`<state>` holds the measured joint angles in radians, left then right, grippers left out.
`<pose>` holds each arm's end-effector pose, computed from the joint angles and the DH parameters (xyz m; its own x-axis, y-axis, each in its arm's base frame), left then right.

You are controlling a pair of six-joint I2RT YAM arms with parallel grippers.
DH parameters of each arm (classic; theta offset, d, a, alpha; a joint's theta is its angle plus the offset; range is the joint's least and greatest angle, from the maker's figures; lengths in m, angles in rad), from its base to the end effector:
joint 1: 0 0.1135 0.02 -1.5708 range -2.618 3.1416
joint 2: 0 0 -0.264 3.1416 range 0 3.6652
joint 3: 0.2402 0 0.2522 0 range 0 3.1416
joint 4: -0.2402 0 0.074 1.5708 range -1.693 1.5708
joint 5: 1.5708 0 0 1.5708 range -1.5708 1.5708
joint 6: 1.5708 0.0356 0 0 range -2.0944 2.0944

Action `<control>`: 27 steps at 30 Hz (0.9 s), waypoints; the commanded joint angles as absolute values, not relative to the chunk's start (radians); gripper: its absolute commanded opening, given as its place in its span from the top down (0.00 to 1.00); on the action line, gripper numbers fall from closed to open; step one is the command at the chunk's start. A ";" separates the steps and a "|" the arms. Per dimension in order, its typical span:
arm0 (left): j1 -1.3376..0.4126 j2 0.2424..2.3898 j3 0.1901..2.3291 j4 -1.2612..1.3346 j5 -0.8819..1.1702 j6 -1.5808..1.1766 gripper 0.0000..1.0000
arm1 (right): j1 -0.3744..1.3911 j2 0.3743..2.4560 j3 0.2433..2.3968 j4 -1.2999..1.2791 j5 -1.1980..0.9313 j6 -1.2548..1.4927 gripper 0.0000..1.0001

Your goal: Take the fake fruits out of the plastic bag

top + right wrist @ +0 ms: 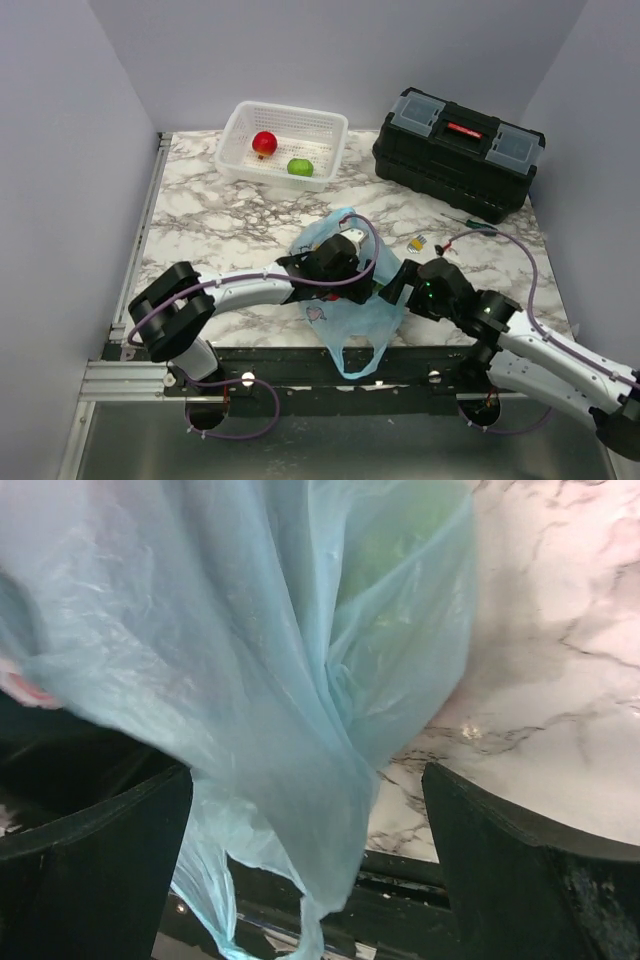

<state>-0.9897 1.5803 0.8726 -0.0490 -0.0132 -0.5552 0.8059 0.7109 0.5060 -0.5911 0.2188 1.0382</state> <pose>0.1801 -0.2734 0.1886 -0.7580 0.1941 -0.6227 0.5071 0.7757 -0.3756 0.1081 0.1015 0.2170 -0.7674 0.4149 -0.4888 0.1221 0.8430 0.5239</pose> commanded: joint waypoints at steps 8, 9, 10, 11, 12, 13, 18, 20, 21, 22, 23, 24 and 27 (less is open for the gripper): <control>-0.986 1.420 0.838 -0.089 0.038 -0.561 0.07 | 0.810 1.031 0.521 -0.382 0.181 1.024 0.01; -0.985 1.416 0.831 -0.088 0.033 -0.563 0.07 | 0.810 1.043 0.516 -0.385 0.179 1.025 0.03; -0.983 1.416 0.828 -0.087 0.032 -0.564 0.07 | 0.810 1.056 0.508 -0.390 0.170 1.025 0.08; -0.981 1.419 0.827 -0.085 0.038 -0.566 0.08 | 0.810 1.064 0.497 -0.392 0.158 1.027 0.15; -0.979 1.424 0.828 -0.081 0.046 -0.565 0.08 | 0.810 1.070 0.479 -0.391 0.141 1.032 0.28; -0.975 1.431 0.831 -0.076 0.053 -0.562 0.09 | 0.811 1.071 0.461 -0.388 0.127 1.033 0.37; -0.971 1.497 0.867 -0.069 0.086 -0.543 0.20 | 0.810 1.053 0.396 -0.381 0.054 1.026 0.62; -0.971 1.514 0.873 -0.062 0.103 -0.543 0.24 | 0.810 1.054 0.389 -0.363 0.009 0.997 0.64; -0.970 1.518 0.872 -0.060 0.109 -0.544 0.25 | 0.811 1.066 0.386 -0.347 -0.041 0.972 0.65; -0.971 1.520 0.870 -0.060 0.114 -0.548 0.26 | 0.811 1.085 0.390 -0.346 -0.069 0.954 0.66; -0.971 1.517 0.866 -0.060 0.115 -0.553 0.27 | 0.810 1.108 0.395 -0.354 -0.087 0.943 0.68; -0.971 1.507 0.854 -0.061 0.115 -0.557 0.28 | 0.812 1.122 0.394 -0.359 -0.094 0.938 0.70; -0.973 1.459 0.804 -0.050 0.101 -0.579 0.27 | 0.817 1.119 0.370 -0.339 -0.100 0.933 0.70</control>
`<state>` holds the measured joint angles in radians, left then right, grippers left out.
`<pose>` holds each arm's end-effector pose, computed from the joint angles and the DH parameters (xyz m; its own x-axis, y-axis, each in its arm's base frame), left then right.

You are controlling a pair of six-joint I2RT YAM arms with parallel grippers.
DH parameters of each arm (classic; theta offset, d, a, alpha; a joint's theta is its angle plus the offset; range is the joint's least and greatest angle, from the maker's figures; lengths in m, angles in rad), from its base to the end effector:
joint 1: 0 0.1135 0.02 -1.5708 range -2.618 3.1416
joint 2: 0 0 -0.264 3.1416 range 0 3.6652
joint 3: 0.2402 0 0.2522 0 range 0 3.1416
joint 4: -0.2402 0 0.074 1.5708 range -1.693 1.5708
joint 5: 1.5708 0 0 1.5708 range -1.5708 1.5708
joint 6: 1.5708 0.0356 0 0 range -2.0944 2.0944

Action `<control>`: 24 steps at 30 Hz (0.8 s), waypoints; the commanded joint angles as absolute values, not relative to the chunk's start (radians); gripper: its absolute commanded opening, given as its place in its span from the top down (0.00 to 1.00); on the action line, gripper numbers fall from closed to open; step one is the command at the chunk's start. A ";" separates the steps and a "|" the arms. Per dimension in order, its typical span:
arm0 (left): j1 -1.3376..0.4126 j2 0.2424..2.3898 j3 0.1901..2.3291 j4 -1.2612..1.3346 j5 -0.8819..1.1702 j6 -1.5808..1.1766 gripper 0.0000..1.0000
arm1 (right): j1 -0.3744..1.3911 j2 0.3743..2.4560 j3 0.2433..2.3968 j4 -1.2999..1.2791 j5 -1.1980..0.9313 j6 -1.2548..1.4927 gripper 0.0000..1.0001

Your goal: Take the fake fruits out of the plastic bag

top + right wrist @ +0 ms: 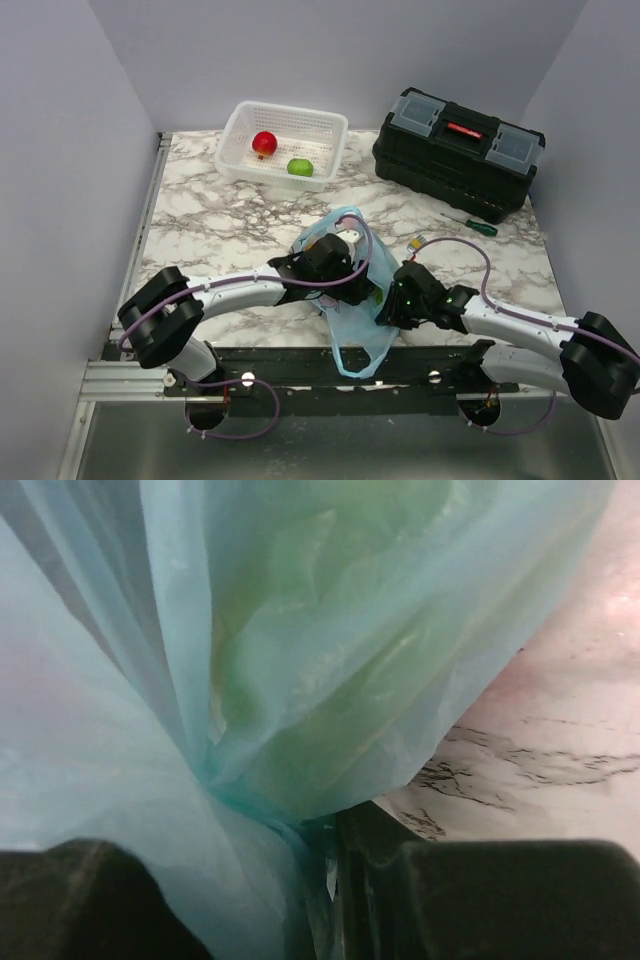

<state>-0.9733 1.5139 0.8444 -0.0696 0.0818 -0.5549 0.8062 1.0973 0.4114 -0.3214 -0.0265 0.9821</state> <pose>0.1749 -0.2622 0.1983 -0.7741 0.2043 -0.5992 0.5296 0.7275 -0.4362 0.1279 0.1347 0.1471 -0.9331 0.2283 -0.2780 0.0807 0.8860 0.4567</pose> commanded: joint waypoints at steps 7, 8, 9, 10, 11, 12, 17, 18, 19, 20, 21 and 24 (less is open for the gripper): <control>-0.974 1.336 0.702 -0.046 0.124 -0.610 0.13 | 0.817 1.071 0.421 -0.345 -0.037 0.895 0.38; -0.973 1.313 0.692 -0.041 0.126 -0.613 0.13 | 0.817 1.069 0.433 -0.353 -0.022 0.890 0.35; -0.973 1.287 0.682 -0.039 0.127 -0.619 0.13 | 0.816 1.069 0.445 -0.360 -0.009 0.886 0.33; -0.974 1.267 0.673 -0.037 0.129 -0.626 0.13 | 0.816 1.070 0.453 -0.361 -0.006 0.880 0.31; -0.974 1.241 0.667 -0.035 0.132 -0.632 0.13 | 0.816 1.072 0.460 -0.360 -0.006 0.876 0.29; -0.974 1.221 0.660 -0.033 0.137 -0.637 0.14 | 0.817 1.079 0.466 -0.359 -0.005 0.874 0.27; -0.973 1.135 0.625 -0.016 0.166 -0.665 0.20 | 0.817 1.108 0.476 -0.319 -0.036 0.871 0.17; -0.974 1.132 0.611 -0.007 0.174 -0.672 0.22 | 0.818 1.113 0.477 -0.310 -0.043 0.872 0.14; -0.974 1.134 0.597 -0.006 0.178 -0.677 0.24 | 0.817 1.116 0.478 -0.304 -0.050 0.873 0.11; -0.974 1.144 0.587 -0.005 0.180 -0.687 0.28 | 0.817 1.118 0.479 -0.296 -0.061 0.873 0.09; -0.974 1.154 0.580 -0.005 0.181 -0.701 0.33 | 0.817 1.119 0.481 -0.290 -0.069 0.870 0.06; -0.976 1.174 0.524 0.059 0.210 -0.740 0.47 | 0.817 1.116 0.496 -0.301 -0.077 0.861 0.00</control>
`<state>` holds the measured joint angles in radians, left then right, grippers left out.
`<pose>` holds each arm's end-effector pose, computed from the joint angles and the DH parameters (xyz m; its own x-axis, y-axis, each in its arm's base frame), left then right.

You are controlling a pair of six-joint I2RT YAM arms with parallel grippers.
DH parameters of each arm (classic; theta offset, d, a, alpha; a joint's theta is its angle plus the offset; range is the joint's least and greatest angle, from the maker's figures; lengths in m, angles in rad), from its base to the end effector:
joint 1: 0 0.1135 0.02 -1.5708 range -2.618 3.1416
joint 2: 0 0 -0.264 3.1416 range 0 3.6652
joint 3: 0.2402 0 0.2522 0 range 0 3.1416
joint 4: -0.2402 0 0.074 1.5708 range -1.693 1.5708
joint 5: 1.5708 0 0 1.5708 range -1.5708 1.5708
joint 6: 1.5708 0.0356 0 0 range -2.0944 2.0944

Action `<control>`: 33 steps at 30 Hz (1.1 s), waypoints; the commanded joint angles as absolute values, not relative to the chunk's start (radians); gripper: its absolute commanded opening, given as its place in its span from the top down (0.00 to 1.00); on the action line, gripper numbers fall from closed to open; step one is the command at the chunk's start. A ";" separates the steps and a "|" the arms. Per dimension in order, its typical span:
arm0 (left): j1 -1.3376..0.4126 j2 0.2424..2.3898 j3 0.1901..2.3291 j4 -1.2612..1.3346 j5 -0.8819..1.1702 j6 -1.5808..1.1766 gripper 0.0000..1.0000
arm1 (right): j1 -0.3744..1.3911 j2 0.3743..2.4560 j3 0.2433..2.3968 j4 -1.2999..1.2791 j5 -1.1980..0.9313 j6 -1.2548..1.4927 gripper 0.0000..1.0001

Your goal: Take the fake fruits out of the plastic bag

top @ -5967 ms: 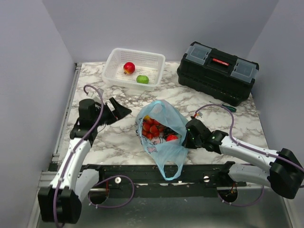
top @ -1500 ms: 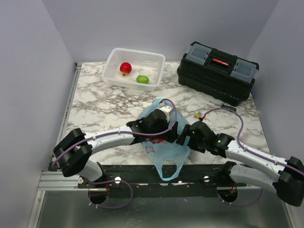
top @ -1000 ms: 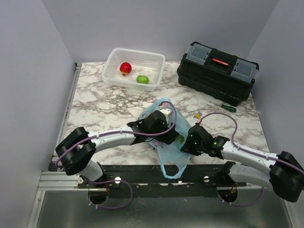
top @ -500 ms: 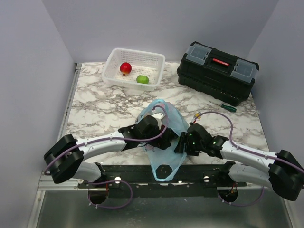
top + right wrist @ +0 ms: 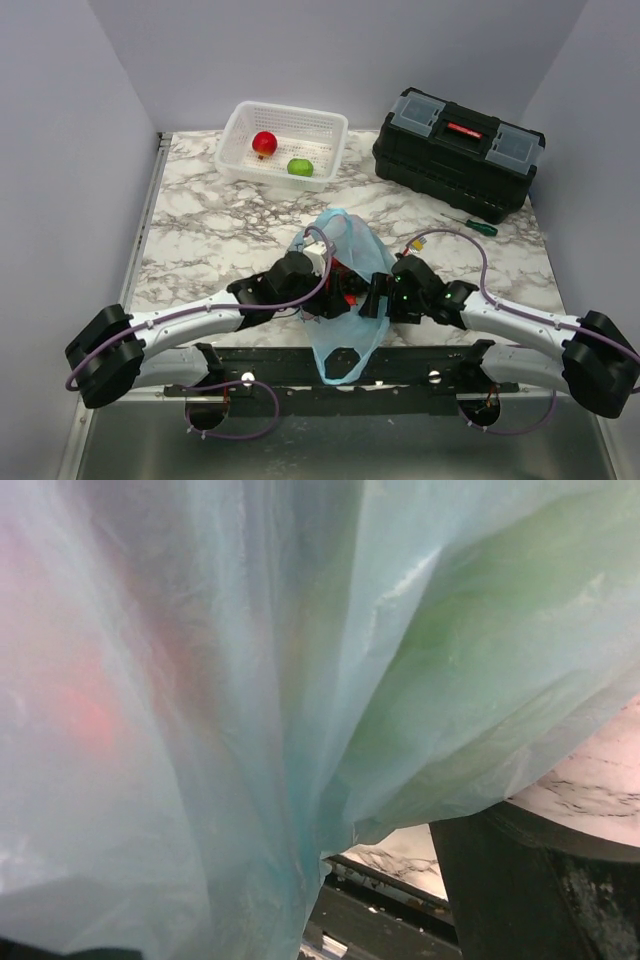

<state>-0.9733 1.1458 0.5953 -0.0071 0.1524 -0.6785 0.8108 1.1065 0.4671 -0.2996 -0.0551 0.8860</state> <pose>0.1328 -0.2047 0.2192 -0.7901 0.0584 -0.6102 0.5058 0.6245 -0.5951 0.1356 0.1455 0.1631 -0.9296 0.1446 -0.3391 -0.0413 0.8732 0.4856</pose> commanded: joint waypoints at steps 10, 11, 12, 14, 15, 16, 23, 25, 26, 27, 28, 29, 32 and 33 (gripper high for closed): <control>-0.976 1.243 0.448 0.083 0.234 -0.772 0.66 | 0.817 1.074 0.486 -0.219 -0.177 0.826 0.00; -0.976 1.264 0.455 0.086 0.230 -0.768 0.66 | 0.818 1.084 0.482 -0.210 -0.184 0.826 0.00; -0.976 1.287 0.475 0.083 0.221 -0.757 0.67 | 0.818 1.094 0.478 -0.204 -0.186 0.828 0.00; -0.975 1.341 0.528 0.055 0.189 -0.731 0.69 | 0.818 1.108 0.467 -0.186 -0.185 0.838 0.00; -0.975 1.370 0.553 0.042 0.183 -0.717 0.69 | 0.818 1.110 0.457 -0.178 -0.179 0.844 0.00; -0.975 1.390 0.578 0.035 0.180 -0.706 0.71 | 0.818 1.111 0.450 -0.174 -0.164 0.852 0.00; -0.976 1.439 0.614 0.024 0.156 -0.671 0.71 | 0.818 1.140 0.398 -0.140 -0.017 0.914 0.11; -0.976 1.408 0.599 0.024 0.149 -0.668 0.71 | 0.818 1.151 0.388 -0.141 0.023 0.918 0.21; -0.976 1.382 0.586 0.030 0.149 -0.665 0.71 | 0.818 1.152 0.384 -0.146 0.043 0.918 0.27; -0.976 1.356 0.575 0.030 0.149 -0.663 0.70 | 0.818 1.151 0.381 -0.151 0.060 0.915 0.36; -0.975 1.322 0.565 0.028 0.149 -0.661 0.68 | 0.818 1.149 0.378 -0.155 0.072 0.911 0.41; -0.975 1.292 0.559 0.022 0.151 -0.660 0.64 | 0.818 1.147 0.375 -0.158 0.078 0.904 0.46; -0.976 1.198 0.561 0.005 0.164 -0.665 0.47 | 0.818 1.149 0.369 -0.157 0.071 0.894 0.58; -0.975 1.177 0.570 0.002 0.167 -0.667 0.41 | 0.818 1.151 0.363 -0.151 0.065 0.895 0.60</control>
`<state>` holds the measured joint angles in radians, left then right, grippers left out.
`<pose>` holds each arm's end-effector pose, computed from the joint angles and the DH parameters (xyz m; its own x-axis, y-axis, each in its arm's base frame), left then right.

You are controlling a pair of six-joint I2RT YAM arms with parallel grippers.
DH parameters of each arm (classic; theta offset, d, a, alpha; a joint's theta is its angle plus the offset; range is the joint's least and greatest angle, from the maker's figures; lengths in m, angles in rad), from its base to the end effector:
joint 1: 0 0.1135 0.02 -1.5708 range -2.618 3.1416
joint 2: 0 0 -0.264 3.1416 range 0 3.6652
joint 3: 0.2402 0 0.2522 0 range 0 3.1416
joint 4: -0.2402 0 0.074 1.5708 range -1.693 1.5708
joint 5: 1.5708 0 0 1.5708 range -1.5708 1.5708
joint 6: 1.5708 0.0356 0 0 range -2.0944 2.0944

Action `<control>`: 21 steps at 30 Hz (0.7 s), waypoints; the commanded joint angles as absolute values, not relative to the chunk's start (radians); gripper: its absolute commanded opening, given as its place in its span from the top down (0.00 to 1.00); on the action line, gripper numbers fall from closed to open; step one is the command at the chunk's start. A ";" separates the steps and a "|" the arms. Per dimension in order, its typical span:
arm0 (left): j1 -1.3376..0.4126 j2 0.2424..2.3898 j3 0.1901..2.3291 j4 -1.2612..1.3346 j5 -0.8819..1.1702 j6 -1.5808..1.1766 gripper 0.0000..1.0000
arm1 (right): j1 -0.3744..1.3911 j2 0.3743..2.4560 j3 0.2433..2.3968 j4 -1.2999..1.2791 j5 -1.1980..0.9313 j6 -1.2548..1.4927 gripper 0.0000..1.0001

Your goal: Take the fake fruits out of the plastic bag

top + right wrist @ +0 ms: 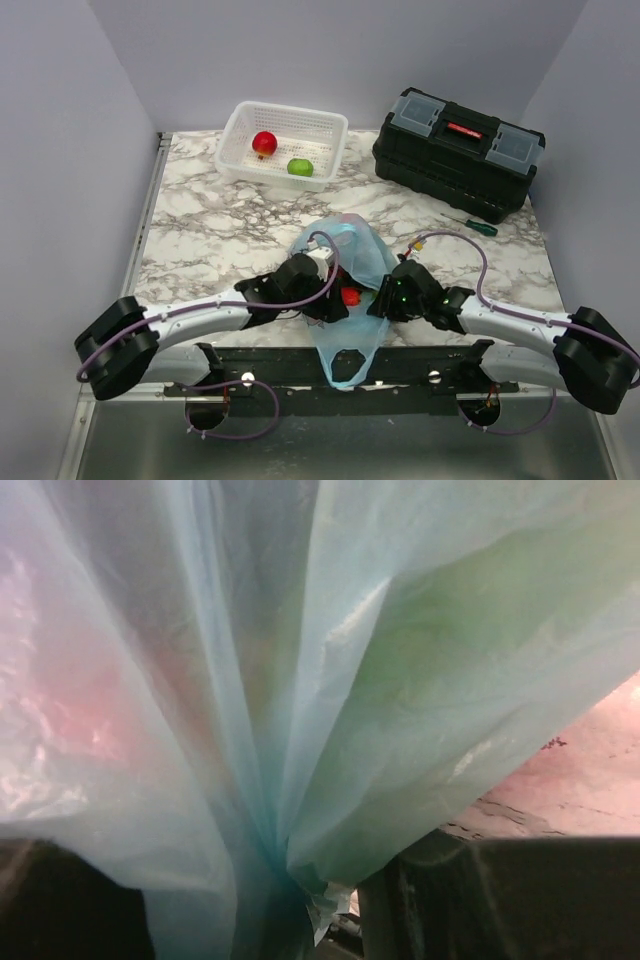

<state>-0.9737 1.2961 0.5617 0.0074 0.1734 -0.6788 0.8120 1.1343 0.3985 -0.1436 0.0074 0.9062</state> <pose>0.1366 -0.2118 0.1755 -0.8478 0.1470 -0.5095 0.4558 0.6932 -0.5584 0.1379 0.1450 0.1484 -0.8955 0.1995 -0.3977 -0.0283 0.8665 0.4984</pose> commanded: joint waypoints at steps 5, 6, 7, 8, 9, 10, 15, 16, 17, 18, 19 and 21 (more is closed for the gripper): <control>-0.976 1.180 0.675 -0.062 0.119 -0.644 0.24 | 0.818 1.162 0.332 -0.107 0.020 0.908 0.76; -0.976 1.202 0.700 -0.080 0.101 -0.635 0.24 | 0.818 1.161 0.327 -0.100 0.016 0.911 0.77; -0.976 1.227 0.733 -0.109 0.079 -0.629 0.24 | 0.818 1.160 0.325 -0.097 0.014 0.913 0.78; -0.976 1.262 0.764 -0.137 0.059 -0.625 0.25 | 0.818 1.159 0.325 -0.096 0.015 0.913 0.78; -0.975 1.294 0.799 -0.164 0.035 -0.622 0.26 | 0.818 1.157 0.325 -0.098 0.015 0.911 0.78; -0.975 1.316 0.819 -0.178 0.023 -0.615 0.28 | 0.818 1.154 0.327 -0.102 0.018 0.910 0.79; -0.984 1.390 0.851 -0.197 -0.027 -0.595 0.28 | 0.818 1.135 0.328 -0.117 0.031 0.905 0.79; -0.988 1.402 0.854 -0.196 -0.033 -0.594 0.25 | 0.818 1.132 0.326 -0.117 0.032 0.907 0.79; -0.990 1.424 0.858 -0.196 -0.035 -0.593 0.24 | 0.817 1.131 0.323 -0.115 0.034 0.909 0.79; -0.992 1.447 0.864 -0.196 -0.037 -0.592 0.23 | 0.818 1.132 0.321 -0.111 0.031 0.910 0.79; -0.993 1.465 0.870 -0.196 -0.036 -0.594 0.23 | 0.818 1.133 0.319 -0.108 0.030 0.910 0.79; -0.998 1.497 0.876 -0.186 -0.036 -0.595 0.24 | 0.818 1.139 0.320 -0.108 0.026 0.912 0.79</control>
